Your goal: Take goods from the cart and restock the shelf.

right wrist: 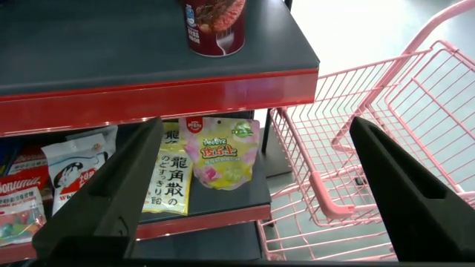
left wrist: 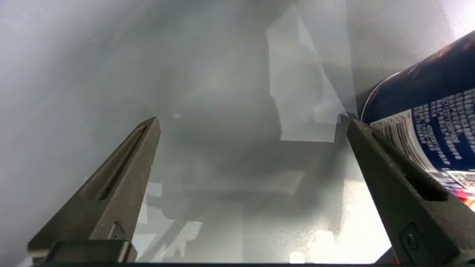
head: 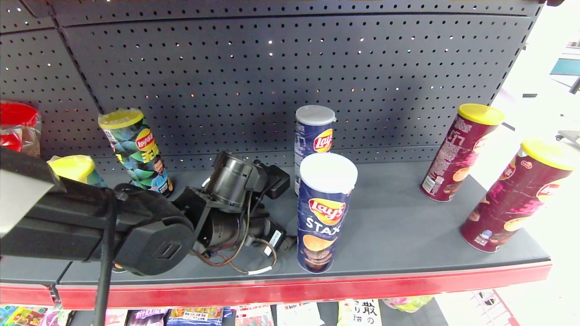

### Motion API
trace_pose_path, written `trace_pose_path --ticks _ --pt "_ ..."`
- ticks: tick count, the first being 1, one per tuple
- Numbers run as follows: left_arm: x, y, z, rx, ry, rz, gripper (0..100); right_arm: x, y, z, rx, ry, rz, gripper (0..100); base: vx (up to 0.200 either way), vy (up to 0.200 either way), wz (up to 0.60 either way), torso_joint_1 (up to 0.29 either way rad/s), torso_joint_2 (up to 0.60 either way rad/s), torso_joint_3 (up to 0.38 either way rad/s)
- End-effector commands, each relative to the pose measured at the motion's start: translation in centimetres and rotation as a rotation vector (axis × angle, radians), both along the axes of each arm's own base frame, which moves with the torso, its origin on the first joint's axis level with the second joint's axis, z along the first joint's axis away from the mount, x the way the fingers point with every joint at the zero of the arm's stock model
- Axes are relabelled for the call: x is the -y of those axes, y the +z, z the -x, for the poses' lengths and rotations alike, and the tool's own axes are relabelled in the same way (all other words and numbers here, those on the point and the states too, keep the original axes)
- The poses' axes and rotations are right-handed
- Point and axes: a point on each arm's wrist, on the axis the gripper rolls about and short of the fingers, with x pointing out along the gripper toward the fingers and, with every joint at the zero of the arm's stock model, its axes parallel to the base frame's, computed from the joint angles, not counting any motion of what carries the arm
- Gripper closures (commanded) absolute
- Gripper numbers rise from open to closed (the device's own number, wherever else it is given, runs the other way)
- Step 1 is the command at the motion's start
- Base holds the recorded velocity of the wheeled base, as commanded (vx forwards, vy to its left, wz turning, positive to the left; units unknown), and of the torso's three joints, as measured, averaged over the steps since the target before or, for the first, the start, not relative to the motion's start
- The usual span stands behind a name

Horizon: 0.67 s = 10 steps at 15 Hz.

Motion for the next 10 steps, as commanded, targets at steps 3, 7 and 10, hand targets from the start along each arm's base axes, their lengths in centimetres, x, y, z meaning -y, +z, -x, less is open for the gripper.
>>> trace_pose_path --ticks 3,7,10 --pt "-0.1 -0.1 0.1 -0.005 0.003 -0.003 0 0.0 0.0 0.0 0.0 0.0 0.0 0 0.0 0.0 0.0 0.0 0.0 0.0" --pt "-1.7 2.0 1.7 0.015 0.021 0.055 0 0.0 0.0 0.0 -0.002 0.0 0.0 0 0.0 0.0 0.0 0.0 0.0 0.0" --pt "-4.7 5.1 6.0 0.08 0.002 0.118 0 0.0 0.0 0.0 0.0 0.002 0.0 0 0.0 0.0 0.0 0.0 0.0 0.0"
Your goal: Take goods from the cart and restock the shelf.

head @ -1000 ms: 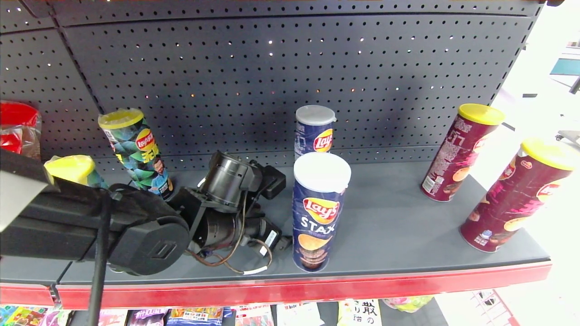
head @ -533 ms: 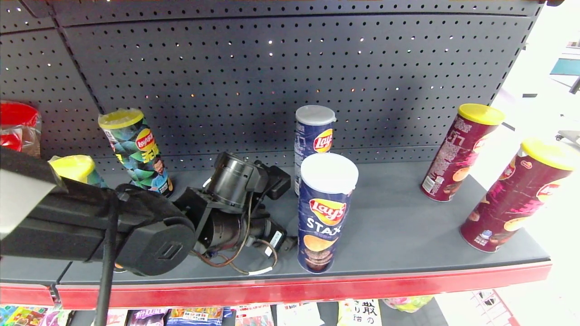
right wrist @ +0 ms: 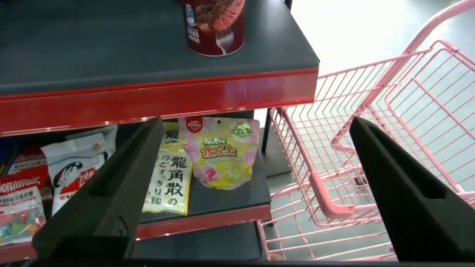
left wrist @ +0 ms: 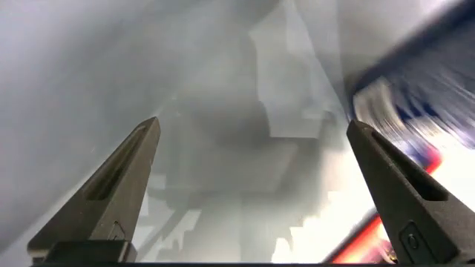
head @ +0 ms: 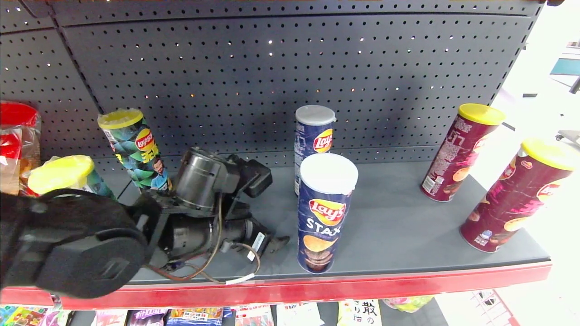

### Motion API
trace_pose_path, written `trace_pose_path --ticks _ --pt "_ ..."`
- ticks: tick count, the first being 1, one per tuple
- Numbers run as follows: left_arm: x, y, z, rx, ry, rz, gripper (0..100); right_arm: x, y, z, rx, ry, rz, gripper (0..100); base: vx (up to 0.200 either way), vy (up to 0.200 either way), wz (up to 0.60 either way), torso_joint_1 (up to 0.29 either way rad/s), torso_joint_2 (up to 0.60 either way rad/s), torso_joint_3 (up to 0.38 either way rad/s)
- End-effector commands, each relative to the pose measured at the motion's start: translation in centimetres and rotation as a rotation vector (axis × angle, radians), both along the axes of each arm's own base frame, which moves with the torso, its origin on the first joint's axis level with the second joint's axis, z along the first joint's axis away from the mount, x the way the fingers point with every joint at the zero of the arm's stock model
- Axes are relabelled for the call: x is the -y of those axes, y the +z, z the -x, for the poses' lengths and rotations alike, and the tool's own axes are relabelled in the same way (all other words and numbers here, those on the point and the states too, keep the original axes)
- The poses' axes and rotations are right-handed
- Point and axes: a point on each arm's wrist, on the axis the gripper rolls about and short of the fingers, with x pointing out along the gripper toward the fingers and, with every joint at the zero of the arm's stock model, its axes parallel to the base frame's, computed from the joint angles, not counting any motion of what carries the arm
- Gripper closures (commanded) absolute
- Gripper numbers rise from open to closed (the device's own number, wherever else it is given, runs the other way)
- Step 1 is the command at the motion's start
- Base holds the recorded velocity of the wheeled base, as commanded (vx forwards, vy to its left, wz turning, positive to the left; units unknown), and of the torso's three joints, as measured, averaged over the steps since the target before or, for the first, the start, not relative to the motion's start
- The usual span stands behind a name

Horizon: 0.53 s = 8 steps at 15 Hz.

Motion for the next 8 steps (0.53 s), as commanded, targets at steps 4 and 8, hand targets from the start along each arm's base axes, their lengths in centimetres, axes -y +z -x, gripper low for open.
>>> trace_pose_path --ticks 4,8 --pt "-10.2 4.8 12.6 0.204 -0.019 0.164 0 0.0 0.0 0.0 -0.003 0.017 0.001 0 0.0 0.0 0.0 0.0 0.0 0.0" --pt "-17.6 3.7 21.1 0.28 -0.01 0.177 0 0.1 0.0 0.1 0.003 0.113 0.001 0 0.0 0.0 0.0 0.0 0.0 0.0"
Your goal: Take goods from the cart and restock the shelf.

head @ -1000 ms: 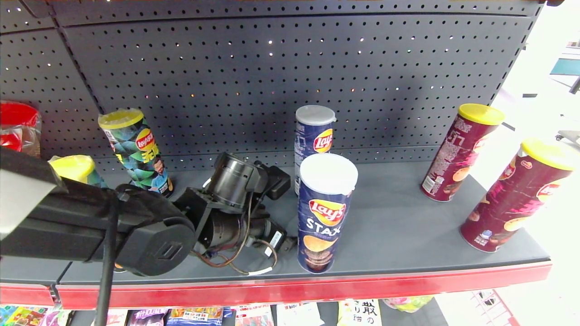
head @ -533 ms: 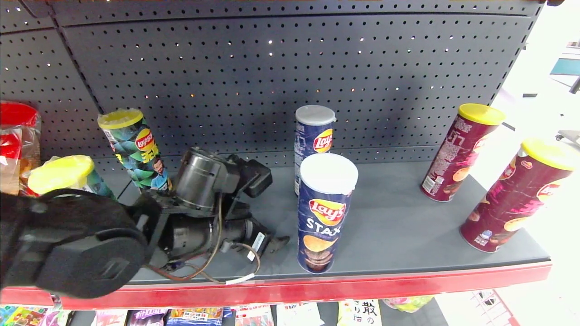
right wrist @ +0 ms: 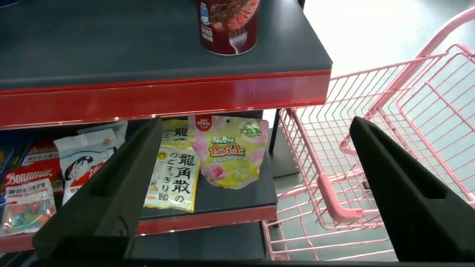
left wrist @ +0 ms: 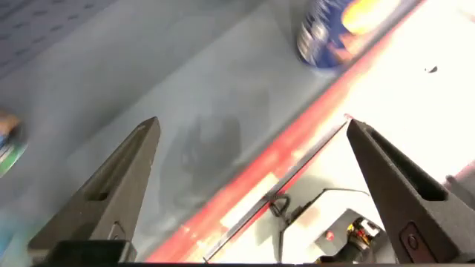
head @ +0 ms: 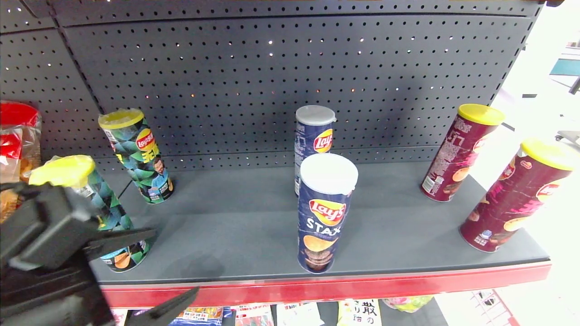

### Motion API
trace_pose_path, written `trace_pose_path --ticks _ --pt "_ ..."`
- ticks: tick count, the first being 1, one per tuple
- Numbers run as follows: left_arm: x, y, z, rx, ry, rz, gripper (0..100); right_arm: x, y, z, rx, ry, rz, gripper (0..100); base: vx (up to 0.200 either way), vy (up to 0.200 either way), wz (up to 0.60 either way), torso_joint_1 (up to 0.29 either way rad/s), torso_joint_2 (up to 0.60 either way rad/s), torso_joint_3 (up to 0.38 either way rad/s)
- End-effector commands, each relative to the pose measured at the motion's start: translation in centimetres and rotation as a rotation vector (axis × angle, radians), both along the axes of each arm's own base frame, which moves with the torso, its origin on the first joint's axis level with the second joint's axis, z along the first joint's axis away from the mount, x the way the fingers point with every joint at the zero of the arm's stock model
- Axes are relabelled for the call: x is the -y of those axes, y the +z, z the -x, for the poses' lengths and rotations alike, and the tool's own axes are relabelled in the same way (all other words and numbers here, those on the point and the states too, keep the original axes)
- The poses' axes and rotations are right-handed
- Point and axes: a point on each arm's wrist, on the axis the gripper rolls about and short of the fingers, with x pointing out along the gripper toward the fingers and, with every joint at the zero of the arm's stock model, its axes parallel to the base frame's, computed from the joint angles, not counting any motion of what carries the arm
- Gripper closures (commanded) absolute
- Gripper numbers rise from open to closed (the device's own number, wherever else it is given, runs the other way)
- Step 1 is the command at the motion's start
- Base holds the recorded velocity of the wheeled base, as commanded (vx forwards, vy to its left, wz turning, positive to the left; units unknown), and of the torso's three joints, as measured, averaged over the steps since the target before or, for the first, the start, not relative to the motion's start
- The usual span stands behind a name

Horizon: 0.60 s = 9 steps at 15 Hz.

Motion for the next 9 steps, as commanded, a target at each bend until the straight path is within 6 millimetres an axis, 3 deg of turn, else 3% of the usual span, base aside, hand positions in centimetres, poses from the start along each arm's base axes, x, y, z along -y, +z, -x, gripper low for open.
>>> trace_pose_path --ticks 1,3,5,7,9 --pt "-8.2 -2.2 9.4 0.135 0.061 0.056 0 0.2 0.0 0.2 0.021 0.111 -0.001 0 0.0 0.0 0.0 0.0 0.0 0.0" --pt "-10.7 -4.5 12.7 0.162 0.188 0.043 0 0.2 0.0 0.3 0.035 0.127 -0.001 0 0.0 0.0 0.0 0.0 0.0 0.0" --pt "-11.5 -6.8 15.7 0.168 0.357 0.036 0 0.2 -0.1 0.4 0.057 0.107 -0.02 0 0.0 0.0 0.0 0.0 0.0 0.0" --pt "-10.7 -8.1 17.0 0.13 0.539 0.085 0 0.2 -0.1 0.6 0.08 0.095 -0.017 0 0.0 0.0 0.0 0.0 0.0 0.0" --pt "-11.0 -8.5 17.1 0.109 0.676 0.094 0 0.2 -0.2 0.8 0.099 0.088 -0.025 0 0.0 0.0 0.0 0.0 0.0 0.0"
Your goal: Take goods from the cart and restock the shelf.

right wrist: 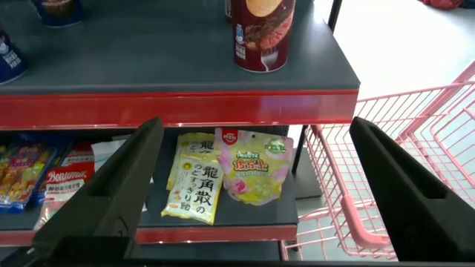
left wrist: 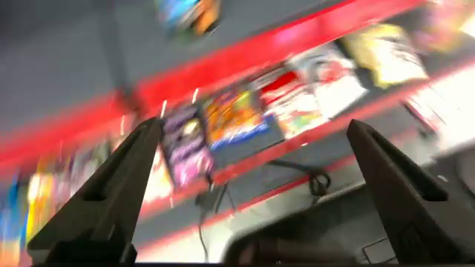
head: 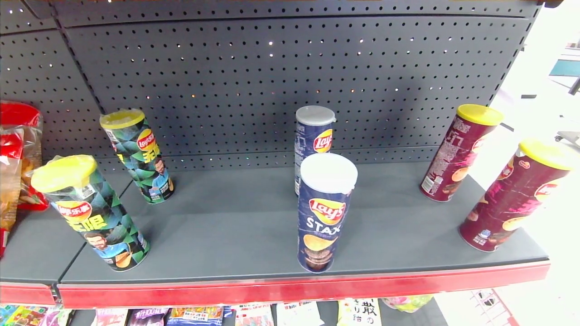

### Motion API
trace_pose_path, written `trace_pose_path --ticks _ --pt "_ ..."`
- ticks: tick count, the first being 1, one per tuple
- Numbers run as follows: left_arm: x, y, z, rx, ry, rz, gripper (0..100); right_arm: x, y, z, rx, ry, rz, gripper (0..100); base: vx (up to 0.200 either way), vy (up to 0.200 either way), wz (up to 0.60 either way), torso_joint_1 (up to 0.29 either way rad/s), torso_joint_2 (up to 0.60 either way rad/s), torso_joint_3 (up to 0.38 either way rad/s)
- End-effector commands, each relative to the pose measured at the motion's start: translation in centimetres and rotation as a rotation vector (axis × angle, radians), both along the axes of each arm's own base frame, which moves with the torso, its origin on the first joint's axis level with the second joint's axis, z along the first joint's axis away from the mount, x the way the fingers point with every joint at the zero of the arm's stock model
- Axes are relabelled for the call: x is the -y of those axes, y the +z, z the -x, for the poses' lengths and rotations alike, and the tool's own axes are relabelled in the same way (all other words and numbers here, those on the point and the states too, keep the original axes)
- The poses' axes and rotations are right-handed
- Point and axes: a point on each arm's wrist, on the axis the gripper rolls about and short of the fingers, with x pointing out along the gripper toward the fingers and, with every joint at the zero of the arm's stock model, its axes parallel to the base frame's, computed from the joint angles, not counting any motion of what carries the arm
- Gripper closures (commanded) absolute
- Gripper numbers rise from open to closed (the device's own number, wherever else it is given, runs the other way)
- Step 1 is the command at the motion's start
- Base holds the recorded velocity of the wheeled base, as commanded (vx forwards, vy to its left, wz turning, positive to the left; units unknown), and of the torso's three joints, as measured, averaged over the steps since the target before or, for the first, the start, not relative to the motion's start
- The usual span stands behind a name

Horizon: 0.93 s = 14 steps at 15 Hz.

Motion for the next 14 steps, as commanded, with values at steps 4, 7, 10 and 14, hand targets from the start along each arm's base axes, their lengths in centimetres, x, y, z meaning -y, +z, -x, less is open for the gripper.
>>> trace_pose_path --ticks 4,7,10,14 --pt "-0.3 -1.5 0.5 0.112 0.327 0.069 0 0.0 0.0 0.2 0.023 0.012 -0.002 0 0.0 0.0 0.0 0.0 0.0 0.0" --pt "0.2 -0.4 -0.3 0.105 0.408 0.045 0 0.0 0.0 0.2 0.023 0.006 -0.001 0 0.0 0.0 0.0 0.0 0.0 0.0" --pt "1.7 -0.4 -0.4 0.085 0.639 0.024 0 0.0 0.0 0.2 0.023 0.006 -0.001 0 0.0 0.0 0.0 0.0 0.0 0.0" --pt "2.5 -1.8 -2.2 0.219 0.523 0.156 0 0.0 0.0 0.2 0.023 0.009 -0.002 0 0.0 0.0 0.0 0.0 0.0 0.0"
